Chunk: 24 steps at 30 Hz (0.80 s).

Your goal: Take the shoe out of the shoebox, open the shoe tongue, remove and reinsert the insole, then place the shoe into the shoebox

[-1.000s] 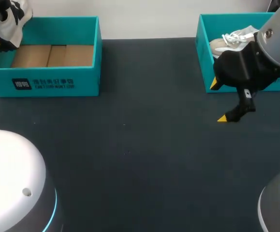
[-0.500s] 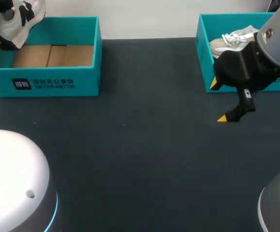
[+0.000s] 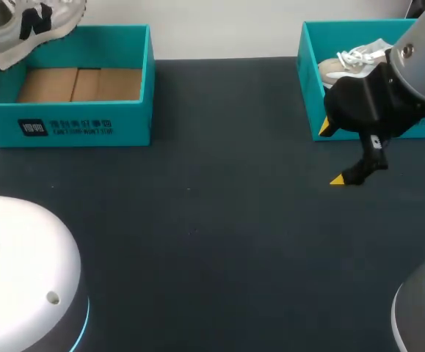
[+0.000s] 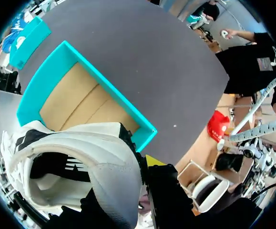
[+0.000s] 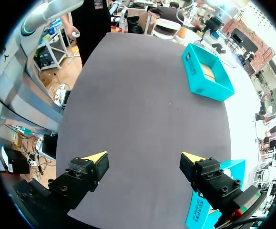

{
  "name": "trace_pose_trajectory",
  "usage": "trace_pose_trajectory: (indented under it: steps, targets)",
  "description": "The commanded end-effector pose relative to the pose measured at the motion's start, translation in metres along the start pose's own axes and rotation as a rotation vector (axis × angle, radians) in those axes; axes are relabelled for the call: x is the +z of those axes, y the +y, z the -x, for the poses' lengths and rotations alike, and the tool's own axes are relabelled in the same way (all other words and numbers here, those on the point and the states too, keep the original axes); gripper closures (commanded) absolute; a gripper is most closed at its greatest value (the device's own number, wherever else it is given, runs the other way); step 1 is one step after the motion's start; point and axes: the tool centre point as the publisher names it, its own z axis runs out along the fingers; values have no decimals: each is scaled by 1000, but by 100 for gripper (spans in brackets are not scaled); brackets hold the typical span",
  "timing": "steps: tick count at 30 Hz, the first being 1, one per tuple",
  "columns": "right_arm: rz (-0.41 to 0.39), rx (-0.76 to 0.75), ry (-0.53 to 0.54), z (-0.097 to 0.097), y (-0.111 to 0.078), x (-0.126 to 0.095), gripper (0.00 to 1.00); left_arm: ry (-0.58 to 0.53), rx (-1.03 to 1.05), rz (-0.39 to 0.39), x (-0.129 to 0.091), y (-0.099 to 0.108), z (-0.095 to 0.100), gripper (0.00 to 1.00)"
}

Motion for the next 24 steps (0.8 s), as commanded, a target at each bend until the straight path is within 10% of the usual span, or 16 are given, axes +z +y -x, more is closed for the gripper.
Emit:
trace_pose_trajectory:
  steps: [1, 24]
  targets:
    - [-4, 1, 6, 3, 2, 1, 0, 138, 737, 130, -4, 4, 1, 100]
    - [-4, 1, 6, 3, 2, 1, 0, 98, 707, 99, -1, 7, 4, 100]
